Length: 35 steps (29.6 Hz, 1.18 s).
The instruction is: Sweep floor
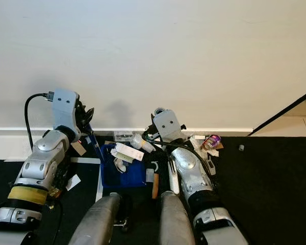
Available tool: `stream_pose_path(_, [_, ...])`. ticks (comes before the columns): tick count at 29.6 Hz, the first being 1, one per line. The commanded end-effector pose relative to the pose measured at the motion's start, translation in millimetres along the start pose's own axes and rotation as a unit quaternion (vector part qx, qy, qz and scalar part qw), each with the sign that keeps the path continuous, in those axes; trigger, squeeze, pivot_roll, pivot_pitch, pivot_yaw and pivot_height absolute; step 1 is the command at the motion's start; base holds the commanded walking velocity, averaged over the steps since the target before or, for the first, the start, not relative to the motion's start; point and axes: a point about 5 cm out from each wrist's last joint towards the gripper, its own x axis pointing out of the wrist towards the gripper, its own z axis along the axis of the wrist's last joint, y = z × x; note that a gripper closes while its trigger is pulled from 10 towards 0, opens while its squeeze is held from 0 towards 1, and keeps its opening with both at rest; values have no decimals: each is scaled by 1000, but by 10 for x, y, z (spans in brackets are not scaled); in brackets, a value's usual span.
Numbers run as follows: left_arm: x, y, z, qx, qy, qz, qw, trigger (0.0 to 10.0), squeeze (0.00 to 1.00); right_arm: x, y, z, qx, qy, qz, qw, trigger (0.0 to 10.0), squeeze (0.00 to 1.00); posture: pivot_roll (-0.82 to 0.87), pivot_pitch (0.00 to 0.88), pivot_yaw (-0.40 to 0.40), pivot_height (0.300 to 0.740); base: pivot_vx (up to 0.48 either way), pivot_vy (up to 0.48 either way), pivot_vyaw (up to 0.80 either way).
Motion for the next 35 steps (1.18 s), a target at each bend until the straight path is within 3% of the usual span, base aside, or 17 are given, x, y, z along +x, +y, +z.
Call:
stream_pose_path(1, [-31,-31,55,1,-12,-10,1000,10000,0,-14,42,-40,24,-5,12,1000,10000,0,50,195,51,740,0,0,0])
stream_pose_path(4, [-37,-31,59,1,-12,-11,1000,10000,0,8,52,-9,28,-16,15,999,10000,0,50,195,51,740,0,0,0])
stream_pose_path(6, [-58,-32,70,-1,-8,-19,1000,10000,0,107,112,146,46,-65,21,997,10000,0,67,209,60,740,0,0,0])
stream_pose_path(12, [-17,-114,10,-11,25,-42,999,10000,0,232,276,348,86,-127,38,987,10000,0,80,211,57,740,0,0,0])
stream_pose_path(19, [51,-185,-302,-1,87,-67,994,10000,0,341,484,474,112,-149,61,981,10000,0,80,209,51,740,0,0,0])
stream_pose_path(24, [54,-283,-341,-22,95,-78,992,10000,0,380,538,560,138,-170,62,974,10000,0,67,211,49,740,0,0,0])
stream_pose_path(28, [61,-321,-342,-22,93,-81,992,10000,0,453,514,788,156,-220,61,961,10000,0,58,214,48,740,0,0,0])
stream_pose_path(31, [69,-317,-349,-15,91,-78,993,10000,0,466,427,942,139,-258,60,954,10000,0,56,215,46,740,0,0,0])
stream_pose_path(35, [69,-279,-375,8,92,-66,994,10000,0,354,146,913,61,-263,62,961,10000,0,40,216,33,740,0,0,0])
